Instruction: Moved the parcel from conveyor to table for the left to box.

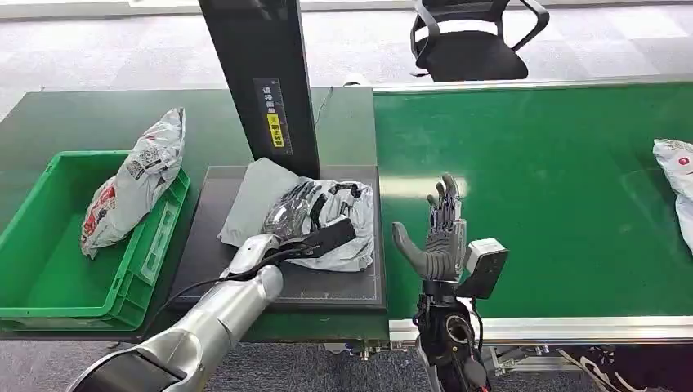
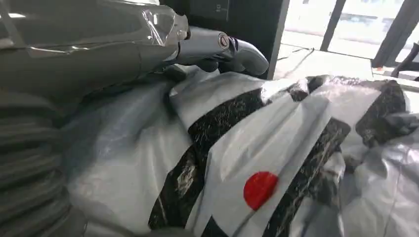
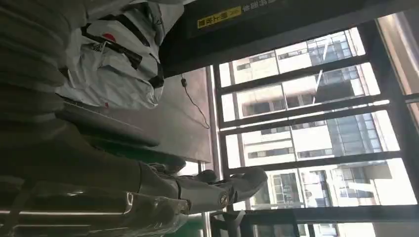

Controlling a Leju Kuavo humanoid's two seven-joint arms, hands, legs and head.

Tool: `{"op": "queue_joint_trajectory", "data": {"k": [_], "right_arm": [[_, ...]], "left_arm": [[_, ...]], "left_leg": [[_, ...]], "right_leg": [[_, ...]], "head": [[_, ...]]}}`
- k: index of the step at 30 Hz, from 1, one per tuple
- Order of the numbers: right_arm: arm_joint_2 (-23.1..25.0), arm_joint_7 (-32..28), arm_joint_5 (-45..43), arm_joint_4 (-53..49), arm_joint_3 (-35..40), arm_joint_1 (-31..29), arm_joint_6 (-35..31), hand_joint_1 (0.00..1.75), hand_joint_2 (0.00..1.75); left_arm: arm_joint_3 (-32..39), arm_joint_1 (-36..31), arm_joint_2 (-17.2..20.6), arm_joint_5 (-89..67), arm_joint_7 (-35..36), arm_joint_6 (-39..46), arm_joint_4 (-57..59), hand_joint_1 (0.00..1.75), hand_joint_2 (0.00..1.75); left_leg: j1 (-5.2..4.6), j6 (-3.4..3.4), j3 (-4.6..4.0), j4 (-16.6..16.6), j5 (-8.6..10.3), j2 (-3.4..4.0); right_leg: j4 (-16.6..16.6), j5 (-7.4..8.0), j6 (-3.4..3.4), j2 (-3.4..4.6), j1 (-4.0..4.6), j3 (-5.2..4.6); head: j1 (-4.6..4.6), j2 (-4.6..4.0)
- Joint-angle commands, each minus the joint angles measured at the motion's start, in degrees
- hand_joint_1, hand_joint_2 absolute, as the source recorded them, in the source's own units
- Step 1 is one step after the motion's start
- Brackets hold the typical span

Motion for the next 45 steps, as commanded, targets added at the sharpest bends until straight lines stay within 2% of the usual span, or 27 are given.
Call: {"op": "queue_joint_trajectory", "data": {"k": [1, 13, 18, 19, 21, 24, 28, 30, 35, 40, 41, 43, 45], "right_arm": [[-1.4, 0.2, -0.3, 3.8, -0.5, -2.5, 0.3, 0.00, 1.75], [-1.3, 0.1, -0.4, 2.7, -0.5, -1.4, 0.3, 0.00, 1.75], [-1.3, -0.1, -0.2, 2.4, -0.8, -0.6, -0.1, 0.00, 1.75], [-1.4, -0.2, -0.2, 2.6, -0.8, -0.6, -0.2, 0.00, 1.75], [-1.5, -0.5, -0.3, 2.9, -0.9, -0.5, -0.5, 0.00, 1.75], [-1.7, -1.2, -0.5, 2.7, -1.3, 0.2, -0.8, 0.00, 1.75], [-1.7, -1.3, -0.5, 0.7, -2.2, 2.0, -0.9, 0.00, 1.75], [-1.6, -1.4, -0.4, -0.1, -2.7, 2.6, -0.9, 0.00, 1.75], [-1.8, -1.3, -0.4, -0.2, -3.4, 3.2, -0.8, 0.00, 1.75], [-2.3, -1.9, -0.3, -1.7, -4.8, 5.7, -0.7, 0.00, 1.75], [-2.4, -2.0, -0.3, -1.9, -5.0, 5.9, -0.6, 0.00, 1.75], [-1.9, -1.9, 0.0, -3.2, -6.1, 6.7, 0.1, 0.00, 1.75], [-1.6, -1.5, 0.5, -3.9, -6.7, 7.1, 0.7, 0.00, 1.75]], "left_arm": [[-1.6, -0.1, 0.0, -0.5, -2.5, -0.4, 3.5, 1.75, 1.75], [3.4, -1.2, -1.3, 3.4, -10.8, 3.1, 1.8, 1.75, 1.75], [8.0, -1.5, -1.8, 9.5, -25.0, 13.1, -3.3, 1.75, 1.75], [8.0, -2.1, -1.8, 9.6, -24.8, 12.6, -3.4, 1.75, 1.75], [9.7, -1.8, -2.0, 13.4, -30.8, 15.9, -7.5, 1.75, 1.75], [9.3, 0.3, -1.2, 19.0, -34.6, 17.0, -17.3, 1.75, 1.75], [5.8, 4.1, 2.8, 24.5, -32.4, 16.0, -31.6, 1.75, 1.75], [6.6, 6.6, 5.3, 27.6, -32.4, 17.5, -39.2, 1.75, 1.75], [9.2, 10.7, 10.7, 32.6, -32.8, 14.5, -50.5, 1.75, 1.75], [16.1, 9.5, 17.1, 50.7, -34.0, 1.0, -58.0, 1.75, 1.75], [17.1, 8.9, 18.4, 51.7, -33.3, -0.3, -58.6, 1.73, 1.75], [20.9, 8.3, 23.9, 56.1, -31.6, -3.5, -62.3, 1.69, 1.75], [25.5, 8.7, 25.5, 57.2, -30.2, -5.8, -64.2, 1.69, 1.75]], "left_leg": [[0.00, 0.12, 0.00, 0.0, 0.02, -0.03], [0.02, 0.11, -0.04, 0.0, 0.01, -0.09], [0.03, 0.11, -0.11, 0.0, 0.02, -0.09], [0.06, 0.18, -0.18, 0.0, 0.07, -0.19], [0.04, 0.11, -0.21, 0.1, 0.03, -0.14], [0.07, 0.17, -0.27, 0.1, 0.04, -0.19], [0.04, 0.14, -0.21, 0.0, 0.03, -0.06], [0.03, 0.13, -0.23, 0.0, 0.01, -0.01], [0.02, 0.12, -0.22, 0.0, -0.01, 0.24], [0.04, 0.13, -0.31, 0.0, -0.03, 0.22], [0.03, 0.09, -0.34, 0.0, -0.01, 0.18], [0.10, 0.19, -0.32, 0.0, -0.03, 0.24], [0.06, 0.08, -0.37, 0.1, -0.04, 0.29]], "right_leg": [[-0.1, 0.04, -0.12, -0.04, 0.04, 0.02], [0.0, 0.02, -0.12, -0.09, 0.05, 0.00], [0.0, 0.03, -0.13, -0.10, 0.06, -0.08], [-0.1, 0.07, -0.21, -0.21, 0.11, -0.10], [0.0, 0.02, -0.13, -0.16, 0.07, -0.18], [-0.1, 0.04, -0.20, -0.21, 0.12, -0.20], [-0.1, 0.05, -0.17, -0.09, 0.09, -0.19], [0.0, 0.04, -0.18, -0.03, 0.08, -0.24], [0.0, 0.07, -0.19, 0.16, 0.07, -0.32], [0.0, 0.05, -0.19, 0.17, 0.10, -0.40], [0.0, 0.04, -0.13, 0.13, 0.08, -0.43], [0.0, 0.08, -0.29, 0.18, 0.19, -0.41], [0.1, 0.05, -0.17, 0.25, 0.11, -0.48]], "head": [[0.00, 0.00], [0.00, 0.00], [0.00, 0.00], [0.00, 0.00], [0.00, 0.00], [0.00, 0.00], [0.00, 0.00], [0.02, 0.00], [0.00, 0.00], [0.00, 0.00], [0.00, 0.00], [0.00, 0.00], [0.02, 0.00]]}}
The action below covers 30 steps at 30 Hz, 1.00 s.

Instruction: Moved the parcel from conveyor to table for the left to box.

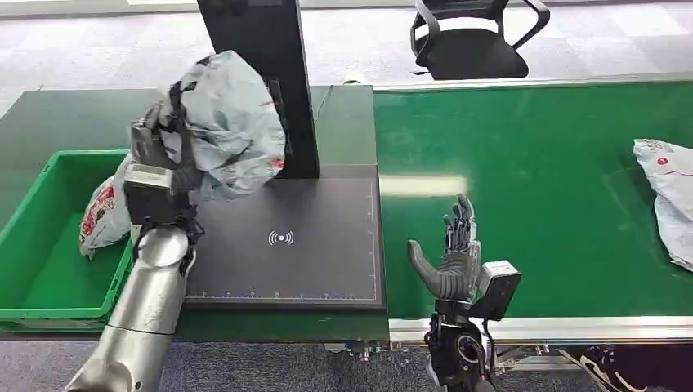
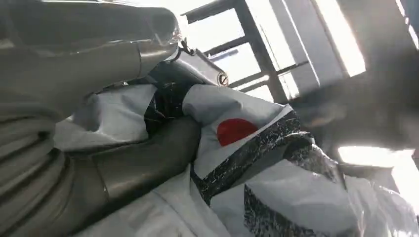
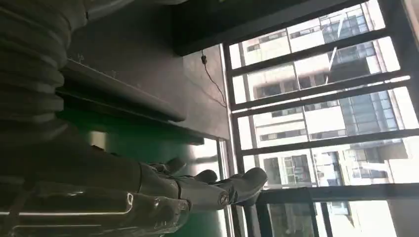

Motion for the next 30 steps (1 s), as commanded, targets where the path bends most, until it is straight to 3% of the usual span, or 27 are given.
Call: {"op": "queue_joint_trajectory", "data": {"k": [1, 5, 7, 11, 17, 18, 24, 29, 30], "right_arm": [[-0.5, 0.4, 0.9, -2.7, -4.1, 1.8, 1.6, 0.00, 1.75], [-0.5, 0.1, 1.0, -1.8, -4.6, 1.5, 2.8, 0.00, 1.75], [-0.1, -0.3, 1.3, -1.4, -4.9, 1.1, 3.6, 0.00, 1.75], [0.3, -0.3, 1.4, -1.5, -4.8, 1.1, 3.7, 0.00, 1.75], [0.0, -0.2, 1.5, -2.7, -5.5, 2.6, 3.6, 0.00, 1.75], [0.0, -0.2, 1.6, -2.9, -5.7, 2.8, 3.7, 0.00, 1.75], [0.1, 0.0, 2.1, -2.8, -6.1, 2.7, 4.4, 0.00, 1.75], [0.8, 0.2, 2.9, -4.3, -7.4, 3.2, 4.7, 0.00, 1.75], [0.9, 0.3, 3.0, -4.6, -7.5, 3.4, 4.7, 0.00, 1.75]], "left_arm": [[15.6, -1.5, 15.1, 10.6, 4.4, -9.3, -13.6, 1.68, 1.75], [23.9, -1.1, 21.2, 14.9, 6.7, -11.8, -9.2, 1.66, 1.75], [25.5, -3.7, 23.7, 11.2, 8.9, -11.3, -0.1, 1.62, 1.75], [25.9, -7.5, 23.8, 3.8, 5.3, -7.7, 12.1, 1.59, 1.75], [25.5, -8.5, 24.5, -2.8, 5.8, -7.3, 28.5, 1.69, 1.75], [24.1, -8.3, 24.5, -5.7, 6.1, -8.1, 31.7, 1.64, 1.75], [20.4, -6.3, 20.0, -13.5, 7.2, -8.1, 35.4, 1.69, 1.75], [18.7, -14.2, 20.2, -18.6, 11.5, -10.3, 40.8, 1.68, 1.75], [18.6, -15.2, 20.5, -18.9, 11.7, -10.9, 41.5, 0.75, 1.75]], "left_leg": [[0.06, 0.12, -0.04, 0.1, -0.07, 0.32], [0.05, 0.15, 0.05, 0.0, -0.05, 0.38], [0.07, 0.12, 0.12, -0.1, -0.05, 0.50], [0.05, 0.09, 0.04, -0.1, 0.03, 0.21], [0.00, 0.10, 0.13, -0.1, 0.05, 0.13], [0.03, 0.15, 0.18, -0.2, 0.07, 0.09], [0.03, 0.17, 0.17, -0.2, 0.11, -0.13], [0.10, 0.12, -0.12, 0.0, 0.07, -0.13], [0.16, 0.18, -0.17, 0.0, 0.09, -0.26]], "right_leg": [[0.1, 0.06, -0.23, 0.29, 0.11, -0.18], [0.0, 0.05, -0.26, 0.33, 0.11, -0.15], [0.0, 0.08, -0.25, 0.47, 0.12, -0.15], [0.0, 0.00, -0.14, 0.13, 0.09, -0.15], [0.0, -0.01, -0.14, 0.06, 0.05, 0.00], [-0.1, 0.02, -0.22, 0.02, 0.09, 0.07], [-0.2, 0.02, -0.21, -0.18, 0.10, 0.11], [0.0, -0.02, -0.17, -0.22, 0.15, -0.14], [-0.1, -0.01, -0.24, -0.36, 0.23, -0.11]], "head": [[-0.02, 0.00], [0.00, 0.00], [0.00, 0.00], [0.00, 0.00], [0.02, 0.00], [0.02, 0.00], [0.04, 0.00], [0.04, 0.00], [0.04, 0.00]]}}
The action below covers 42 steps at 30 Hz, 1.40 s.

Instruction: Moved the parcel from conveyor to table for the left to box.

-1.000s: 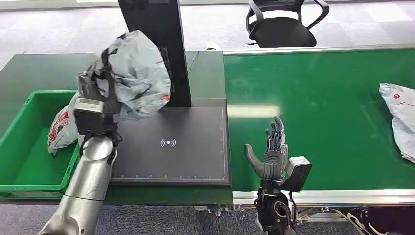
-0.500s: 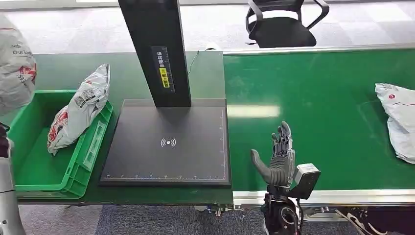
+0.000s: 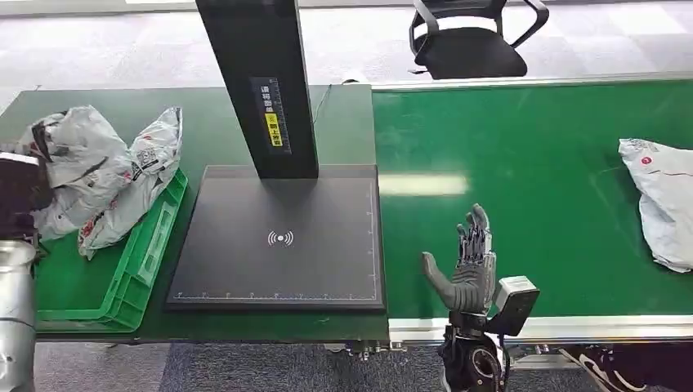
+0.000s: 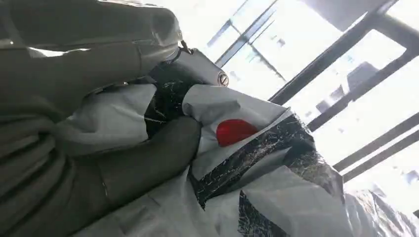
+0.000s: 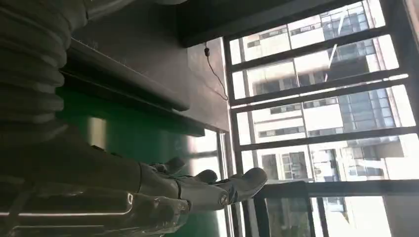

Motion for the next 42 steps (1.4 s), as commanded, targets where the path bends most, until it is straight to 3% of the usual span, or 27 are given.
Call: {"op": "queue_joint_trajectory", "data": {"k": [1, 7, 11, 19, 24, 27, 32, 36, 38, 42], "right_arm": [[0.6, 0.7, 0.9, -1.6, -3.7, 0.4, 0.4, 0.00, 1.75], [0.8, 0.8, 1.1, -1.5, -3.9, 0.5, 0.5, 0.00, 1.75], [0.8, 0.9, 1.2, -0.9, -3.3, 0.1, 0.5, 0.00, 1.75], [0.8, 0.7, 1.1, -0.8, -3.1, 0.1, 0.2, 0.00, 1.75], [0.9, 0.9, 1.1, -1.0, -3.0, 0.0, 0.0, 0.00, 1.75], [0.7, 1.0, 1.1, -0.4, -3.0, -0.1, -0.3, 0.00, 1.75], [0.5, 1.0, 1.4, 2.4, -1.0, -1.0, 0.1, 0.00, 1.75], [1.2, 0.2, 5.0, 4.3, 2.5, -2.0, -4.1, 0.00, 1.75], [1.5, 1.3, 8.0, 4.7, 4.0, -2.5, -8.0, 0.00, 1.75], [1.7, 2.9, 10.3, 4.0, 5.8, -1.8, -9.8, 0.00, 1.75]], "left_arm": [[-3.7, -12.5, -2.2, -5.5, 4.6, -2.9, 15.5, 0.03, 1.75], [0.1, -11.2, -3.3, -1.8, 0.8, -0.3, 12.5, 0.00, 1.75], [5.7, -5.4, -5.6, 7.2, -4.9, 4.8, 0.8, 0.00, 1.75], [1.8, 3.7, -9.0, 10.2, -5.0, 9.5, -13.8, 0.00, 1.75], [1.2, 18.0, -15.3, 13.6, -7.8, 11.8, -32.4, 0.00, 1.75], [-5.0, 28.4, -20.2, 13.0, -10.0, 11.5, -45.5, 0.00, 1.75], [-21.8, 36.6, -23.8, 5.5, -9.8, 11.9, -47.0, 0.00, 1.75], [-30.2, 37.4, -29.2, 8.2, -13.0, 13.0, -41.6, 0.00, 1.75], [-33.0, 36.6, -30.6, 6.4, -11.9, 14.7, -39.5, 0.00, 1.75], [-34.7, 37.6, -32.5, 7.0, -10.2, 13.7, -39.2, 0.00, 1.75]], "left_leg": [[0.07, 0.12, -0.15, 0.1, 0.04, -0.37], [0.03, 0.11, -0.03, 0.0, 0.02, -0.21], [0.03, 0.18, 0.03, -0.1, 0.03, -0.23], [0.03, 0.20, 0.07, -0.1, 0.06, -0.25], [-0.05, 0.18, 0.13, -0.1, 0.04, -0.18], [-0.06, 0.23, 0.25, -0.2, 0.02, -0.13], [-0.13, 0.20, 0.14, -0.1, -0.02, -0.31], [-0.17, 0.16, 0.10, -0.1, -0.05, -0.19], [-0.14, 0.20, 0.06, -0.1, -0.03, -0.29], [-0.11, 0.15, 0.06, 0.0, -0.06, -0.20]], "right_leg": [[0.0, -0.03, -0.14, -0.38, 0.11, 0.02], [0.0, 0.00, -0.12, -0.22, 0.06, 0.08], [-0.1, 0.01, -0.16, -0.25, 0.08, 0.16], [-0.2, 0.05, -0.18, -0.23, 0.08, 0.21], [-0.2, 0.02, -0.13, -0.19, -0.01, 0.23], [-0.3, 0.03, -0.13, -0.15, -0.02, 0.35], [-0.2, -0.04, -0.09, -0.30, -0.09, 0.29], [-0.2, -0.01, -0.07, -0.17, -0.16, 0.23], [-0.2, 0.01, -0.11, -0.27, -0.12, 0.26], [-0.1, 0.00, -0.09, -0.15, -0.10, 0.24]], "head": [[-0.02, 0.00], [-0.04, 0.00], [-0.02, 0.00], [-0.02, 0.00], [-0.02, 0.00], [-0.02, 0.00], [0.00, 0.00], [-0.04, 0.00], [-0.02, 0.00], [-0.04, 0.00]]}}
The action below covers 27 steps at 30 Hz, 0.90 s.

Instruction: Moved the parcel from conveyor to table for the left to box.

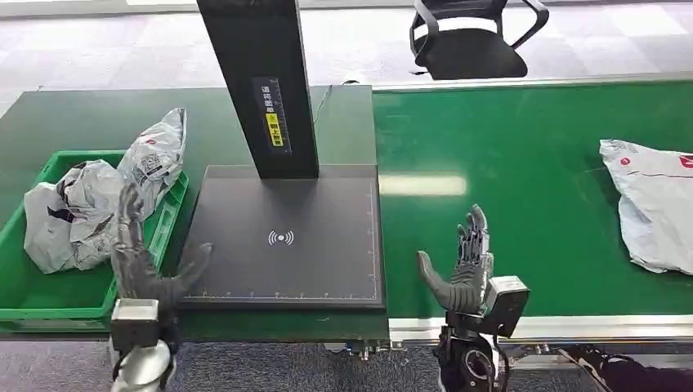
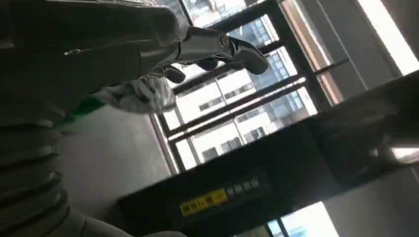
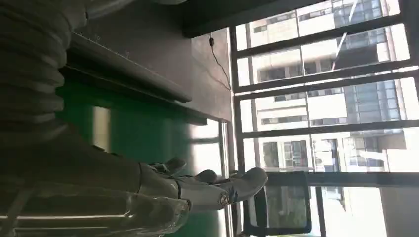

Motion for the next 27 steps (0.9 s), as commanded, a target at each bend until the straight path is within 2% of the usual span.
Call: {"op": "queue_joint_trajectory", "data": {"k": [1, 11, 16, 17, 20, 27], "right_arm": [[-0.5, 2.5, 4.4, 3.9, 5.9, -1.3, -4.8, 0.00, 1.75], [-1.7, 3.5, 7.1, -0.4, 12.8, 6.6, -6.0, 0.00, 1.75], [-1.9, 2.4, 4.8, 0.6, 12.6, 6.2, -4.2, 0.00, 1.75], [-2.2, 1.6, 3.3, 2.5, 12.6, 5.5, -2.5, 0.00, 1.75], [-2.4, 0.3, 2.5, 5.3, 12.6, 5.3, -2.8, 0.00, 1.75], [-3.0, 0.1, 0.8, 3.4, 13.4, 6.0, -2.1, 0.00, 1.75]], "left_arm": [[-12.0, 3.7, -7.7, 0.5, 1.9, -0.5, 2.8, 0.00, 1.75], [-9.6, 10.3, -9.0, 0.1, 2.8, -3.0, 2.7, 0.00, 1.75], [-9.6, 12.0, -9.2, -0.1, 3.1, -4.0, 2.1, 0.00, 1.75], [-9.7, 11.8, -9.4, -0.3, 3.2, -4.8, 3.4, 0.00, 1.75], [-8.8, 12.2, -10.2, 0.0, 3.1, -5.0, 3.9, 0.00, 1.75], [-8.1, 12.8, -10.5, -2.1, 5.0, -6.5, 1.7, 0.00, 1.75]], "left_leg": [[0.01, 0.19, 0.13, -0.1, 0.03, -0.16], [0.03, 0.20, 0.22, -0.2, -0.02, -0.16], [0.02, 0.15, 0.10, -0.1, -0.01, -0.11], [0.01, 0.13, 0.09, -0.1, -0.01, -0.09], [0.01, 0.12, 0.12, -0.1, 0.00, -0.10], [0.04, 0.19, 0.19, -0.1, -0.03, -0.13]], "right_leg": [[-0.2, 0.02, -0.17, -0.17, 0.06, 0.20], [-0.2, -0.02, -0.19, -0.14, 0.10, 0.29], [-0.1, -0.02, -0.14, -0.09, 0.06, 0.16], [-0.1, -0.02, -0.11, -0.08, 0.05, 0.14], [-0.1, -0.02, -0.09, -0.08, 0.04, 0.18], [-0.2, -0.03, -0.17, -0.11, 0.09, 0.27]], "head": [[0.00, 0.00], [0.00, 0.00], [0.00, 0.00], [0.00, 0.00], [0.00, 0.00], [0.00, 0.00]]}}
